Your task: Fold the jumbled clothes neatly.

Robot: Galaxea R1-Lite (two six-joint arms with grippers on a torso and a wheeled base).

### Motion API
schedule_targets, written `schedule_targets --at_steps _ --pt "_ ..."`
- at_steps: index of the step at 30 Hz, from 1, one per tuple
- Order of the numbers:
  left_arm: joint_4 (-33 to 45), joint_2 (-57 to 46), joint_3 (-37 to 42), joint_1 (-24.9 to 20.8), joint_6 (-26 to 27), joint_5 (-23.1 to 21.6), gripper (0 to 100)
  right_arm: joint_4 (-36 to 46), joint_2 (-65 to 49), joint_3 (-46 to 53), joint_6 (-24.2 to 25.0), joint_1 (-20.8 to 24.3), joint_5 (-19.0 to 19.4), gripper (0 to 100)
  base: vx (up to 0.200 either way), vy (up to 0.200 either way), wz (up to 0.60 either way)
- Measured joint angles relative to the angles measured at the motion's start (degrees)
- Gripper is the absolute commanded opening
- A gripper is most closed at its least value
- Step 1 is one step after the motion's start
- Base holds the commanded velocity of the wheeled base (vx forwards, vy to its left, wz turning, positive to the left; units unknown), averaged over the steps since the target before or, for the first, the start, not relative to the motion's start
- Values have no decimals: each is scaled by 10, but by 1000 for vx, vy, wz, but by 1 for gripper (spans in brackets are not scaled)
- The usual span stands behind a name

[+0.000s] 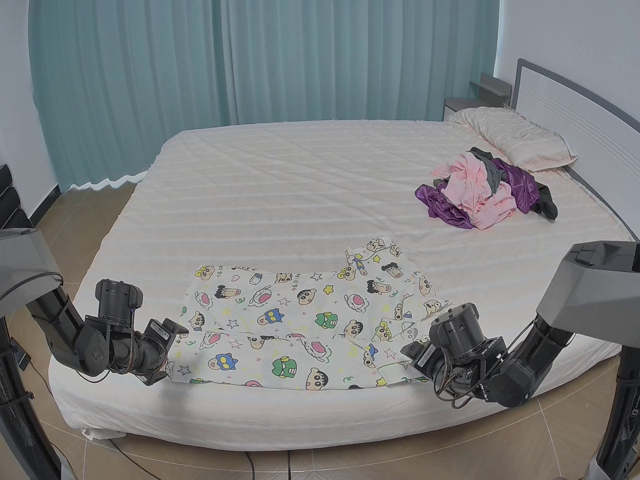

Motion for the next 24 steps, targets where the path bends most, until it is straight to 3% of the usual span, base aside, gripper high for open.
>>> schedule_targets --at_steps 7,18,19,24 --pt "-1 0 2 0 0 0 100 -69 28 2 1 -17 -1 100 0 0 0" --pt "-1 0 2 0 0 0 100 -78 47 2 2 -28 -6 100 0 0 0" --pt "-1 0 2 0 0 0 100 -78 47 2 3 -28 -6 0 0 0 0" --pt "-1 0 2 0 0 0 100 -78 47 3 2 -31 -8 0 0 0 0"
